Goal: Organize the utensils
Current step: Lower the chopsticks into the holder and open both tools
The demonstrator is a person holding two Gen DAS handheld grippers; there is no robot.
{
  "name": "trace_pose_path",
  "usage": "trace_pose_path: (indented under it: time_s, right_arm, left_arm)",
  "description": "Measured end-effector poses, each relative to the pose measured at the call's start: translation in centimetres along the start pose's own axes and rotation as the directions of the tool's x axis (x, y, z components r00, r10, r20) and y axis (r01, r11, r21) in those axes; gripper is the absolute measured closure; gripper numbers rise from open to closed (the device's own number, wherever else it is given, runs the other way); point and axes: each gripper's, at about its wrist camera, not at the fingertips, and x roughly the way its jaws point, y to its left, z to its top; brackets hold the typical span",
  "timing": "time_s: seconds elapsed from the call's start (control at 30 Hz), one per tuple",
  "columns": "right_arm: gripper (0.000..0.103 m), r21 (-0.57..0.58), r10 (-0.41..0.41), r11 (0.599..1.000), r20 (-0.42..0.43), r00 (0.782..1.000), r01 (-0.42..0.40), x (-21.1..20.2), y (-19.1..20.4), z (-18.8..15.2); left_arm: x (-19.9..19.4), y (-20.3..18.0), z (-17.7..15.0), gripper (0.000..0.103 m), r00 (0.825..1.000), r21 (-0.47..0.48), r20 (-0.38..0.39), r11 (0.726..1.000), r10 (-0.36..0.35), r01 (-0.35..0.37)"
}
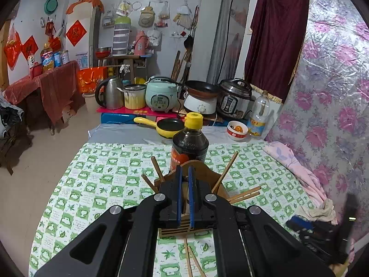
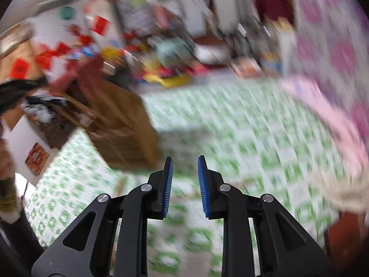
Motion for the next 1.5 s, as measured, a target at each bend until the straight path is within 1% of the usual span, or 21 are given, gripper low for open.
trace_pose_path:
  time_s: [0.1, 0.2, 0.37, 0.47, 0.5, 0.53, 0.6, 0.7, 0.77, 0.8, 0.9, 1.0, 1.07, 1.17, 1.23, 1.27, 1.37, 1.4, 1.43, 1.47, 1.5]
  right_arm:
    - [0.071, 0.158, 0.008, 0.987, -0.156, 0.988, 0.017, 3.4, -4.0, -1.2]
    - [0.067, 0.259, 0.033, 0.965, -0.234, 0.972, 0.029, 6.5, -6.4, -1.2]
    - [0.064, 0.369, 0.038, 0.926, -0.297, 0.954, 0.078, 10.9, -7.9, 0.0]
    - [0.064, 0.344, -0.018, 0.931, -0.291, 0.957, 0.122, 11.9, -7.0, 1.1]
    - [0.067, 0.308, -0.06, 0.939, -0.286, 0.956, 0.152, 12.3, -6.3, 1.3]
    - [0.077, 0.281, -0.086, 0.945, -0.283, 0.955, 0.168, 12.6, -5.8, 1.5]
    - [0.084, 0.202, -0.14, 0.96, -0.255, 0.957, 0.195, 13.0, -4.4, 1.3]
    - [0.095, 0.205, -0.074, 0.971, -0.227, 0.971, 0.122, 12.4, -4.3, 1.2]
    - [0.097, 0.191, -0.033, 0.979, -0.167, 0.985, 0.065, 10.6, -3.3, 1.2]
    - [0.097, 0.191, -0.033, 0.979, -0.167, 0.985, 0.065, 10.6, -3.3, 1.2]
    - [0.097, 0.107, 0.01, 0.994, -0.011, 1.0, -0.009, 4.9, -0.8, 1.9]
    - [0.097, 0.036, 0.073, 0.996, 0.123, 0.99, -0.078, -0.1, 1.6, 2.5]
    - [0.097, -0.017, 0.125, 0.992, 0.219, 0.968, -0.124, -3.3, 3.3, 3.1]
    - [0.097, -0.097, 0.216, 0.976, 0.367, 0.905, -0.193, -7.6, 6.1, 3.6]
    - [0.097, -0.129, 0.241, 0.97, 0.426, 0.872, -0.205, -8.9, 7.6, 4.0]
    - [0.097, -0.146, 0.25, 0.968, 0.462, 0.851, -0.206, -9.3, 8.7, 4.5]
    - [0.097, -0.172, 0.256, 0.966, 0.533, 0.807, -0.193, -9.5, 11.0, 5.5]
    - [0.097, -0.172, 0.256, 0.966, 0.533, 0.807, -0.193, -9.5, 11.0, 5.5]
    - [0.097, -0.179, 0.247, 0.968, 0.559, 0.792, -0.176, -9.3, 11.8, 5.7]
    - [0.097, -0.192, 0.224, 0.972, 0.613, 0.757, -0.132, -8.9, 13.5, 6.2]
    - [0.097, -0.192, 0.224, 0.972, 0.613, 0.757, -0.132, -8.9, 13.5, 6.2]
  left_arm:
    - [-0.2, -0.4, -0.2, 0.097, 1.0, 0.014, 0.007, 1.0, -0.001, 0.001]
    - [0.0, -0.5, -0.3, 0.097, 1.0, 0.017, 0.006, 1.0, -0.003, 0.003]
    - [0.4, -0.5, -0.4, 0.097, 1.0, 0.017, -0.003, 1.0, -0.003, 0.003]
    - [1.0, -0.5, -0.4, 0.097, 1.0, 0.017, -0.012, 1.0, -0.003, 0.003]
    - [1.1, -0.4, -0.4, 0.097, 1.0, 0.017, -0.015, 1.0, -0.004, 0.004]
    - [1.3, -0.4, -0.5, 0.097, 1.0, 0.016, -0.018, 1.0, -0.004, 0.004]
    - [1.5, -0.2, -0.4, 0.097, 1.0, 0.014, -0.023, 1.0, -0.005, 0.006]
    - [1.6, -0.1, -0.5, 0.097, 1.0, 0.012, -0.027, 1.0, -0.008, 0.008]
    - [1.6, 0.0, -0.5, 0.097, 1.0, 0.011, -0.027, 1.0, -0.009, 0.01]
    - [1.6, 0.0, -0.5, 0.097, 1.0, 0.01, -0.028, 1.0, -0.011, 0.011]
    - [1.6, 0.0, -0.5, 0.097, 1.0, 0.009, -0.028, 1.0, -0.011, 0.011]
    - [1.6, 0.1, -0.5, 0.097, 1.0, 0.008, -0.027, 1.0, -0.012, 0.012]
    - [1.6, 0.1, -0.5, 0.097, 1.0, 0.008, -0.028, 1.0, -0.013, 0.013]
    - [1.6, 0.2, -0.5, 0.097, 1.0, 0.008, -0.026, 1.0, -0.013, 0.013]
    - [1.6, 0.2, -0.5, 0.097, 1.0, 0.009, -0.027, 1.0, -0.013, 0.013]
    - [1.6, 0.2, -0.5, 0.097, 1.0, 0.007, -0.026, 1.0, -0.013, 0.013]
    - [1.4, 0.3, -0.2, 0.097, 1.0, 0.001, -0.019, 1.0, -0.012, 0.012]
    - [1.3, 0.4, -0.1, 0.097, 1.0, -0.003, -0.016, 1.0, -0.011, 0.011]
    - [1.1, 0.6, 0.0, 0.097, 1.0, -0.006, -0.012, 1.0, -0.012, 0.012]
    - [1.0, 0.7, 0.1, 0.097, 1.0, -0.01, -0.009, 1.0, -0.012, 0.012]
    - [0.9, 0.9, 0.2, 0.097, 1.0, -0.013, -0.007, 1.0, -0.01, 0.01]
